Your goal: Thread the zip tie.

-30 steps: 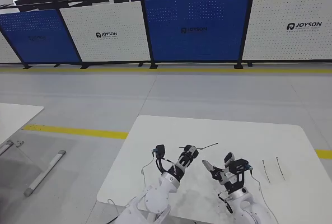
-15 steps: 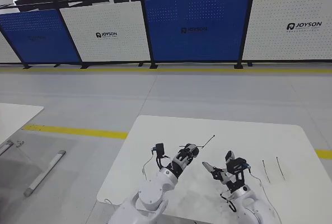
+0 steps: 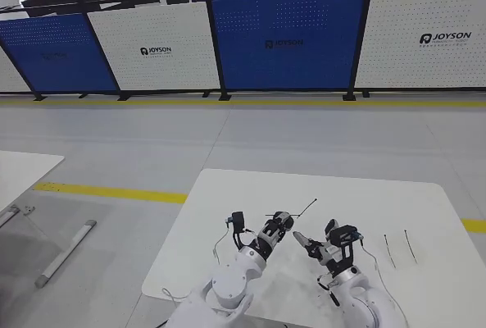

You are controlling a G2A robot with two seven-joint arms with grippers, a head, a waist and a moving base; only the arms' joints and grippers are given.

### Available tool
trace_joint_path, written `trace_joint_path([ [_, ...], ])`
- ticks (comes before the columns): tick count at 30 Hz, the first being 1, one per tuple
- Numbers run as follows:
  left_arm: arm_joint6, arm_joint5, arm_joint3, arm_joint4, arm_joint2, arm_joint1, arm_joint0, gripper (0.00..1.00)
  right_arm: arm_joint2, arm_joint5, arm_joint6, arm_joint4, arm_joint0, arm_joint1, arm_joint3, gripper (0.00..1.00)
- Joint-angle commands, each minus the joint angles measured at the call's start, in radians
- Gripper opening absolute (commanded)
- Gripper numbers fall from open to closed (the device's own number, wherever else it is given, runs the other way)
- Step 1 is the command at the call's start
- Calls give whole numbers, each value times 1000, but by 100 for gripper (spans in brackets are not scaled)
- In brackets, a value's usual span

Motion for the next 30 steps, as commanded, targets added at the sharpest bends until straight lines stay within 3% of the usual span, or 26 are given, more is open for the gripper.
trace_joint_path([
  [1,-1,-5,2,-3,2,-1,-1,0,3,20,-25,-4,-5,0,-8,100],
  [3,-2,-10,1,-7,3,-2,-1,0,-1,22,-28,-7,-5,-1,-11,98],
  [4,-2,-12,0,-8,3,-2,-1,0,-1,23,-27,-6,-3,-1,-12,58],
  [5,-3,-14,-2,-8,2,-2,0,0,-4,22,-23,-5,0,-2,-11,46],
  [10,-7,-18,-11,-6,-2,0,9,0,-19,13,23,-4,25,-5,6,42],
  [15,-9,-18,-13,3,2,0,12,0,-34,-32,37,14,43,-7,20,44],
  [19,-10,-14,-12,9,9,-2,9,0,-34,-39,27,16,41,-6,13,45],
  [30,-13,-12,-4,20,24,-4,8,0,-30,-41,25,16,38,-4,0,36],
])
